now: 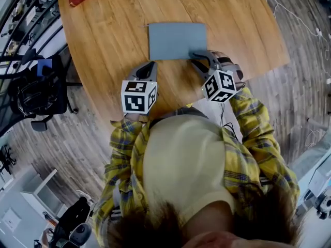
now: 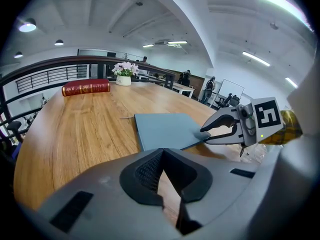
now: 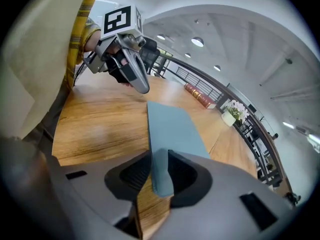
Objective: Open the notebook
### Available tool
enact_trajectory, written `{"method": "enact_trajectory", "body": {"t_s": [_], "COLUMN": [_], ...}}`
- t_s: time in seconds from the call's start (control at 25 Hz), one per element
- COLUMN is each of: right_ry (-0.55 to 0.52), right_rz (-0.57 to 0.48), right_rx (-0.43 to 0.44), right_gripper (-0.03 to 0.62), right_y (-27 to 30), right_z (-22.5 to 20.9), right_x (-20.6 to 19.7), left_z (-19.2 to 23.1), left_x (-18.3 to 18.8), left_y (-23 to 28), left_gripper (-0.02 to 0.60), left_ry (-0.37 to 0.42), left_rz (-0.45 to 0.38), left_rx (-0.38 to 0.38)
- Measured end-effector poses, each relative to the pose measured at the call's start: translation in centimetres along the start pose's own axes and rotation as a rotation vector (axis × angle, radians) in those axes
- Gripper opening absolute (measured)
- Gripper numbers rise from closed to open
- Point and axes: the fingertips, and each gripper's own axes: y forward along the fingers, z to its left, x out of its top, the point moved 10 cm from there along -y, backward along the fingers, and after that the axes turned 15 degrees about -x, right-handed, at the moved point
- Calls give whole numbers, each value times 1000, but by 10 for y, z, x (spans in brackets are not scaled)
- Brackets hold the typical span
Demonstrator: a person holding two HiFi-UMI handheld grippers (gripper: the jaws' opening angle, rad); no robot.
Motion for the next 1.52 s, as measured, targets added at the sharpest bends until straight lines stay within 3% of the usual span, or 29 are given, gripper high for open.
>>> {"method": "enact_trajectory", "body": {"t_s": [0.72, 1.24, 1.52], "right_ry": [-120, -262, -287], "right_rz": [-18, -19, -26], "right_rx": [-53, -151, -206], "right_gripper": [149, 149, 152], "right_y": [7, 11, 8], "right_z": [11, 26, 27], "right_x": [5, 3, 6], "left_z": [6, 10, 12], "left_x": [-7, -9, -10], "left_y": [0, 1, 0], "left_gripper": [9, 9, 9], "left_ry": [-19, -30, -29], "left_rz": [-9, -15, -16], "left_rx": [10, 10, 3]}}
